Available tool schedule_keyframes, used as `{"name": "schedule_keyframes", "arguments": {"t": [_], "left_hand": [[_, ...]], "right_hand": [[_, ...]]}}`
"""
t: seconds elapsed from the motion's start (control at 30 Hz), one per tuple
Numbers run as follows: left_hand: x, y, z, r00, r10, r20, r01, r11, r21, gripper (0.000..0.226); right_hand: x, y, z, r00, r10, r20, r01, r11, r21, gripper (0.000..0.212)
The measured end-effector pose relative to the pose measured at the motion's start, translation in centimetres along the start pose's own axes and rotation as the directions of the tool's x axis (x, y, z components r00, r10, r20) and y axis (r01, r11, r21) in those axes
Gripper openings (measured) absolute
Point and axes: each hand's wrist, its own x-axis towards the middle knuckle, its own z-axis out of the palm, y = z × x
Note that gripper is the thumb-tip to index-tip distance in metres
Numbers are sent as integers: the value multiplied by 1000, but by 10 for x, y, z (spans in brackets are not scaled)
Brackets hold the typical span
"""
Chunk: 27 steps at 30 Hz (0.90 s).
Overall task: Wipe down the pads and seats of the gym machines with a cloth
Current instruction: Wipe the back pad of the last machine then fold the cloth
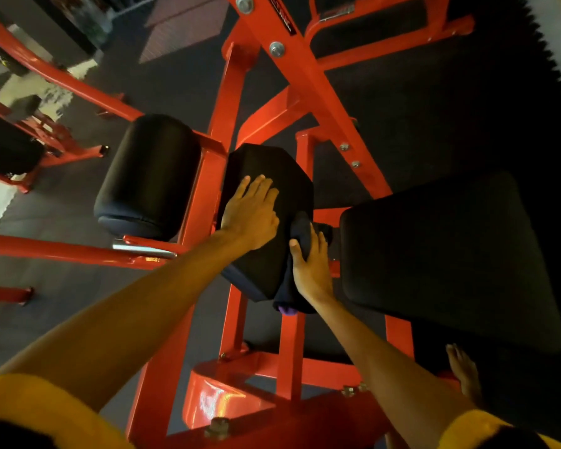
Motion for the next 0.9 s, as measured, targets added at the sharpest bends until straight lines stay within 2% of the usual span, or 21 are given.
{"name": "schedule_keyframes", "arguments": {"t": [0.07, 0.13, 0.23, 0.3, 0.43, 0.53, 0.67, 0.8, 0.9], "left_hand": [[13, -1, -1, 999, -33, 10, 33, 999, 4, 60], [24, 1, -2, 997, -70, 15, 70, 997, 17, 62], [30, 5, 0, 995, -102, 15, 99, 989, 108, 64], [29, 7, 2, 992, -122, 26, 118, 985, 130, 66], [31, 9, 4, 989, -144, 36, 137, 977, 162, 67], [32, 12, 5, 988, -152, 25, 146, 976, 162, 67], [31, 13, 7, 988, -148, 33, 139, 974, 180, 67], [35, 10, 8, 989, -146, 24, 139, 974, 180, 68], [32, 11, 12, 988, -151, 24, 144, 973, 178, 68]], "right_hand": [[27, -2, 0, 1000, -28, -1, 28, 998, -63, 70], [58, -5, -5, 999, -53, 9, 53, 998, -22, 62], [89, -10, -22, 990, 94, 108, -116, 969, 218, 53], [90, -15, -25, 979, 144, 145, -179, 947, 267, 54], [44, -3, -13, 999, -4, 48, -2, 993, 122, 77], [32, 3, -14, 998, -64, -19, 64, 998, 9, 80], [89, -14, -13, 999, 29, -27, -31, 998, -56, 59], [161, -30, -18, 997, 76, 6, -76, 993, 88, 50], [151, -32, -12, 982, 189, 0, -189, 981, 39, 52]]}}
